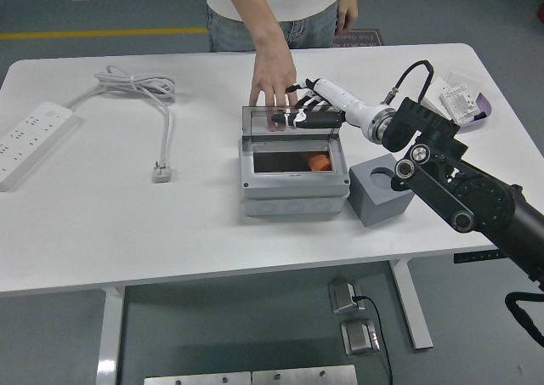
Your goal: Fetch the battery,place it into the box,close the lid of the box
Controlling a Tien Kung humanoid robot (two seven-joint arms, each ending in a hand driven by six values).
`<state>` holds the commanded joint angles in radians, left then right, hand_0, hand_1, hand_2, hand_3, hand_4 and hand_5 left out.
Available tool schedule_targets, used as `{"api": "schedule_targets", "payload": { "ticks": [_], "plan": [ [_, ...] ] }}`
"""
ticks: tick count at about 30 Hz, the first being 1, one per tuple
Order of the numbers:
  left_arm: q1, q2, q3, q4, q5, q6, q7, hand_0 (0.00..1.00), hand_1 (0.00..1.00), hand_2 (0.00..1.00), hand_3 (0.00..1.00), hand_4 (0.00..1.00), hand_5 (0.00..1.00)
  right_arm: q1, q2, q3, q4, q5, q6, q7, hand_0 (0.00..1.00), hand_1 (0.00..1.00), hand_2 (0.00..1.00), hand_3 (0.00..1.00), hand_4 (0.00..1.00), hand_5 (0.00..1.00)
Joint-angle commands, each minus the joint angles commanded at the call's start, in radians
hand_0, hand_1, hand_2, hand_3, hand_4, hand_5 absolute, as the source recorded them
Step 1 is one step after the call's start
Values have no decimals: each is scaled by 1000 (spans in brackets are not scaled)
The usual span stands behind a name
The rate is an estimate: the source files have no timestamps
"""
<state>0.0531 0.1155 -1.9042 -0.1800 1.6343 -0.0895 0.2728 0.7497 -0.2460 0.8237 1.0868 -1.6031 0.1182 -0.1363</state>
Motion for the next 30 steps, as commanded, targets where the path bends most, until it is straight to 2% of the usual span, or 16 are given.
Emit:
{"api": "schedule_targets", "payload": {
  "ticks": [12, 24, 30],
  "plan": [
    [5, -3, 1, 0, -3, 2, -1, 653, 712, 668, 663, 739, 241, -45, -15, 2, 93, -40, 14, -28, 563, 646, 681, 868, 998, 770],
    [7, -4, -2, 0, 0, 2, -2, 652, 712, 668, 662, 739, 243, -98, -24, 39, 234, -137, 53, -85, 546, 631, 675, 868, 998, 768],
    [7, -5, -4, 0, 2, 2, -3, 653, 712, 667, 662, 739, 242, -119, -21, 44, 269, -161, 68, -104, 544, 612, 670, 876, 998, 771]
  ]
}}
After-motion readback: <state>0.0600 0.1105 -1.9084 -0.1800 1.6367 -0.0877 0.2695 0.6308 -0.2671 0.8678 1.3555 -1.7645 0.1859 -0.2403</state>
